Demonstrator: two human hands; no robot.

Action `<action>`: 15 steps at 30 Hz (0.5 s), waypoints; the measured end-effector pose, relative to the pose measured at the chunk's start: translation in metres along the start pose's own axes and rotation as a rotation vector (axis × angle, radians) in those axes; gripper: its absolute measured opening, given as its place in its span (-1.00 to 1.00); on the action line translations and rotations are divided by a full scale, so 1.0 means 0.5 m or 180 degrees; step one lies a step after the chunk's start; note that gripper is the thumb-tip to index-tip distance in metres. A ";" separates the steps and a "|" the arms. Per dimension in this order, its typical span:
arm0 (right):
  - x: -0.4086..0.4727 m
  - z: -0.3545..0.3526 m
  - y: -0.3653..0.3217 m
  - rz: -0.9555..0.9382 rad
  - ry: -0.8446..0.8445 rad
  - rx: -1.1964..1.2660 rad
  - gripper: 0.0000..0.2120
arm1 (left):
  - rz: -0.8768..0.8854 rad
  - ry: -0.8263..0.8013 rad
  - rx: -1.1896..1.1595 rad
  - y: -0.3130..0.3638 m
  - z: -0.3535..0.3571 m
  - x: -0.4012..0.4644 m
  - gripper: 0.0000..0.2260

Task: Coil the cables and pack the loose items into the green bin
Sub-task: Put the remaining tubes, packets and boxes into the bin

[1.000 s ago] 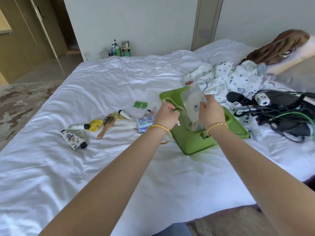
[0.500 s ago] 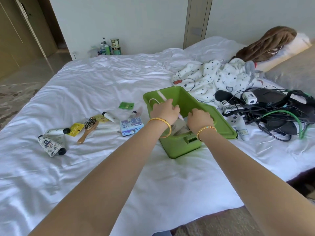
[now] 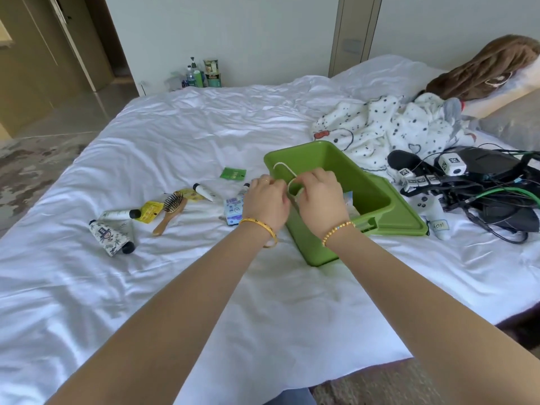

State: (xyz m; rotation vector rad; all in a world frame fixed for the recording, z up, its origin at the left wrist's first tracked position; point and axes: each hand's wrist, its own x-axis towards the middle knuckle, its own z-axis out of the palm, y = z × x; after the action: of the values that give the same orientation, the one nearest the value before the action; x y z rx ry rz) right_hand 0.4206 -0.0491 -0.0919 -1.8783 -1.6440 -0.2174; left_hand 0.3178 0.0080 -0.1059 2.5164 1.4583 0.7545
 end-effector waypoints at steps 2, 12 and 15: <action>-0.004 0.022 -0.045 -0.0754 0.0143 -0.0028 -0.72 | -0.0148 -0.0084 0.0080 -0.055 -0.012 -0.013 -0.72; -0.004 0.255 -0.101 -0.0385 -0.1295 -0.0547 -0.39 | -0.1266 -0.0903 0.0744 -0.348 -0.022 -0.064 -0.57; 0.003 0.309 -0.093 -0.0254 -0.1310 -0.0731 -0.32 | -0.1406 -0.1006 0.0957 -0.422 -0.012 -0.068 -0.50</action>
State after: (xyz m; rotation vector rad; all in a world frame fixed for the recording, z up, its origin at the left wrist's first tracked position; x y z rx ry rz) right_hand 0.3351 0.0382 -0.1974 -2.1365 -2.0426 -0.0541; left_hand 0.1376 0.0886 -0.1878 2.2230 2.0116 0.0667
